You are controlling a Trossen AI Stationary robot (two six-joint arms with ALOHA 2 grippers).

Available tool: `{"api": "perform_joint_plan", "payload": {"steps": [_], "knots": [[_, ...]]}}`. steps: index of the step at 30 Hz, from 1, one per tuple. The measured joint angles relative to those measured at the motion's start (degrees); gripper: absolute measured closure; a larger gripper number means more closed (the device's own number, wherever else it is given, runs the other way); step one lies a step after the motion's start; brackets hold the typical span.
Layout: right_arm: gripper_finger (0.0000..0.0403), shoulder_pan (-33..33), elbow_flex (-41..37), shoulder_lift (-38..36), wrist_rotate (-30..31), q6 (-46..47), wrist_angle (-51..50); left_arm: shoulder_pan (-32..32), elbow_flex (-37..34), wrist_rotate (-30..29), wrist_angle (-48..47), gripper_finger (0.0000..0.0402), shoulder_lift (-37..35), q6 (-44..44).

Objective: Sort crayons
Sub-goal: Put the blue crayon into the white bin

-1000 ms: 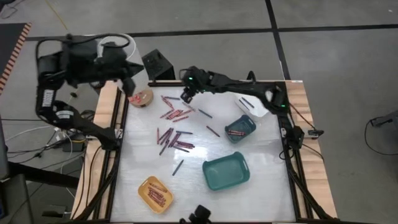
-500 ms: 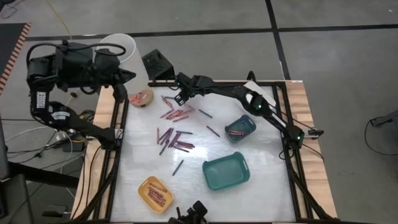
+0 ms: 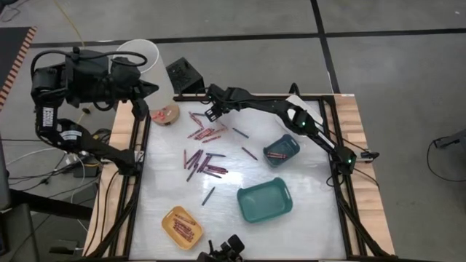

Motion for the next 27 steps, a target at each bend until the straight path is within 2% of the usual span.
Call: {"api": "perform_joint_plan", "payload": {"steps": [7,11,13,16,22,27], "knots": [[0.023,-0.37,1.45,-2.47,-0.18,0.32,-1.62,0.0,0.0,-0.02,0.0,0.0401,0.02,0.18],[0.024,-0.69,1.2,-2.04,-6.23,-0.64,-3.78,0.0,0.0,-0.03,-0.35,0.0401,0.02,0.69],[0.0242,-0.21,1.12,-1.86,-8.84,-7.46,-4.78,0.0,0.0,-0.04,-1.35,0.0401,0.02,1.0],[0.0243,0.66,1.2,-2.78,-9.4,-23.12,-7.09,0.0,0.0,-0.09,-2.43,0.0401,0.02,1.65],[0.0243,0.54,1.27,-3.72,-6.12,-49.22,-16.1,0.0,0.01,-0.16,-2.58,0.0401,0.0,1.66],[0.0243,0.57,1.27,-4.09,-5.85,-65.72,-16.61,0.0,0.02,-2.83,-2.57,0.0402,0.01,2.18]]}}
